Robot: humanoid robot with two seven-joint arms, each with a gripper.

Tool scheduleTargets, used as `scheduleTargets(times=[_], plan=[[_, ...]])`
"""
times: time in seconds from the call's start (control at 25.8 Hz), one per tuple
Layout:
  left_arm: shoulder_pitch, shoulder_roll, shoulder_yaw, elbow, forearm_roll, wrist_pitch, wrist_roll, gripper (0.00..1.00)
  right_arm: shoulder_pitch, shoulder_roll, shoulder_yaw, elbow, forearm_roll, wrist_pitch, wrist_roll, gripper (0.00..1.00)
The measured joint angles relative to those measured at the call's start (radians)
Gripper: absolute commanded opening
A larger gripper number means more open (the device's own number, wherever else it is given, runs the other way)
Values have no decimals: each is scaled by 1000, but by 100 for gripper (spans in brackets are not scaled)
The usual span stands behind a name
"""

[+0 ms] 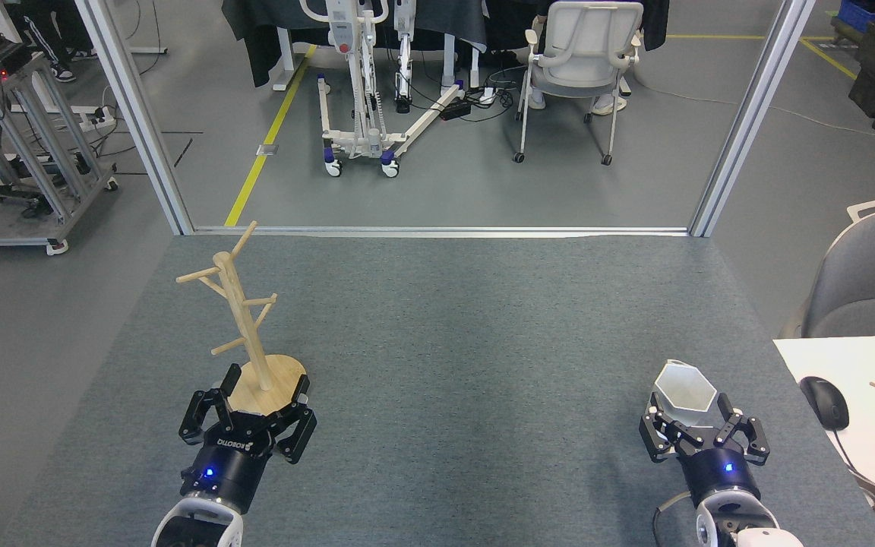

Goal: Hang cup on storage rack

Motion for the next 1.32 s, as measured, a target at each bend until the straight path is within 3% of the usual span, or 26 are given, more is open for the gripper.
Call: scheduleTargets(times=[1.32], plan=[[1, -2, -3, 6, 1, 1, 8, 99, -103, 21, 39, 135, 2, -2, -2, 99]])
